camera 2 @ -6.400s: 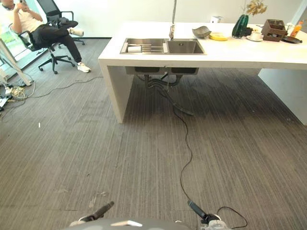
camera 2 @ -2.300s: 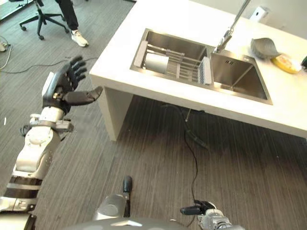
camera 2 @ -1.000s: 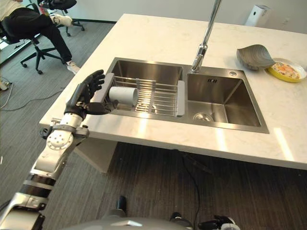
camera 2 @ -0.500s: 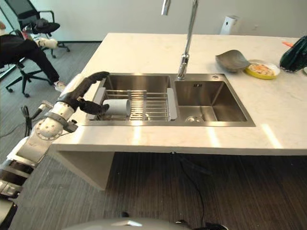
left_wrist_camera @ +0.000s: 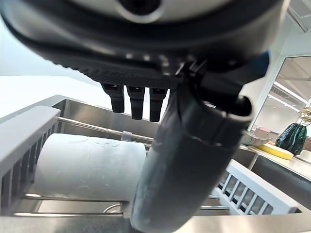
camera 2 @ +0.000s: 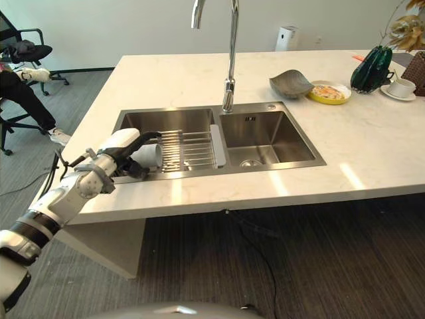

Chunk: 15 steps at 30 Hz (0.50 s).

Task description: Place the dishes in the dishwasher.

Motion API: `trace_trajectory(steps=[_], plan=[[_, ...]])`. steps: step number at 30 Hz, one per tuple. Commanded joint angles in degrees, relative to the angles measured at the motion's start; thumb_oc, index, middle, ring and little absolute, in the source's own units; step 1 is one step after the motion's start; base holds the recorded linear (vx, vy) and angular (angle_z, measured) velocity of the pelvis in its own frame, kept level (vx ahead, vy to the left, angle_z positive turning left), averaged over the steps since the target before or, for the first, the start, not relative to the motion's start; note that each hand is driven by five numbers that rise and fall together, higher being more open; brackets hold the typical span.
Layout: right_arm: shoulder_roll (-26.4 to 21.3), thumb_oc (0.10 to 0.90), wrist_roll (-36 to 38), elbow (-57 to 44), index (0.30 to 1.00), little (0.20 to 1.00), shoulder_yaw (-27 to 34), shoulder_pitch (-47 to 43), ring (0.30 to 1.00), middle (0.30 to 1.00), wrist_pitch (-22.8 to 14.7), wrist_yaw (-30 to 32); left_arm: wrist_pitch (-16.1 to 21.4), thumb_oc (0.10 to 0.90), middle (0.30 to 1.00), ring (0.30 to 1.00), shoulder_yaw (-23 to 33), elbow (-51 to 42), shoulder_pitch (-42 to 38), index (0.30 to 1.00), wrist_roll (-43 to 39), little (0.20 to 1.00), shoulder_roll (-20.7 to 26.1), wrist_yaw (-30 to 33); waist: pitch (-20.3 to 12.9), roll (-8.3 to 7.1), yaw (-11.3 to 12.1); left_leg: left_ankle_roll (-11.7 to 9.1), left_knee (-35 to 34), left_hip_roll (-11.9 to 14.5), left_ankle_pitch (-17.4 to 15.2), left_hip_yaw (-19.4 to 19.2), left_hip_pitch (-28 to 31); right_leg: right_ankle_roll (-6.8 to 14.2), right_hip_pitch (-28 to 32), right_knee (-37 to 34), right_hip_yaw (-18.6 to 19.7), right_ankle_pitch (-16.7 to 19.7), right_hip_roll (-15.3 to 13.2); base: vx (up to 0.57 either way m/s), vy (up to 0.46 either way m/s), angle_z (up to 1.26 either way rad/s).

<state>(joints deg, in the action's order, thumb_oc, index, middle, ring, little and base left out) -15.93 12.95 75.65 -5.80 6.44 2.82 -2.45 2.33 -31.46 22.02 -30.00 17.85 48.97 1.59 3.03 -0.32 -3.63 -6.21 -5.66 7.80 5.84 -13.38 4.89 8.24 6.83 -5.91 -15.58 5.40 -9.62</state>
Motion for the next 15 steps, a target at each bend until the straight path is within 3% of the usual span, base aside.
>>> trace_trajectory(steps=[1,15], plan=[[-2.43,0.8,2.04,0.1,0.9,0.9,-0.66,-3.2,0.9,0.9,-1.99,0.36,0.58,0.8,0.9,0.9,1.15,3.35,-16.19,0.9,3.54,0.9,2.59,5.63,2.11,1.33,1.57,-1.08,0.66,-0.22,-5.22,0.68,1.67,5.98,-2.33,0.91,-2.97,-1.01,-3.04,0.0,0.009,-0.11],[-1.83,0.8,2.04,-0.37,0.9,0.9,-2.12,-3.68,0.9,0.9,-1.85,0.94,-3.43,0.8,0.9,0.9,-2.32,16.92,-21.61,0.9,10.63,0.9,1.85,7.73,2.4,0.96,0.67,-0.94,0.66,-0.19,-5.7,-0.51,2.03,6.17,-3.09,0.91,-2.37,-0.7,-3.02,0.0,0.004,-0.04]])
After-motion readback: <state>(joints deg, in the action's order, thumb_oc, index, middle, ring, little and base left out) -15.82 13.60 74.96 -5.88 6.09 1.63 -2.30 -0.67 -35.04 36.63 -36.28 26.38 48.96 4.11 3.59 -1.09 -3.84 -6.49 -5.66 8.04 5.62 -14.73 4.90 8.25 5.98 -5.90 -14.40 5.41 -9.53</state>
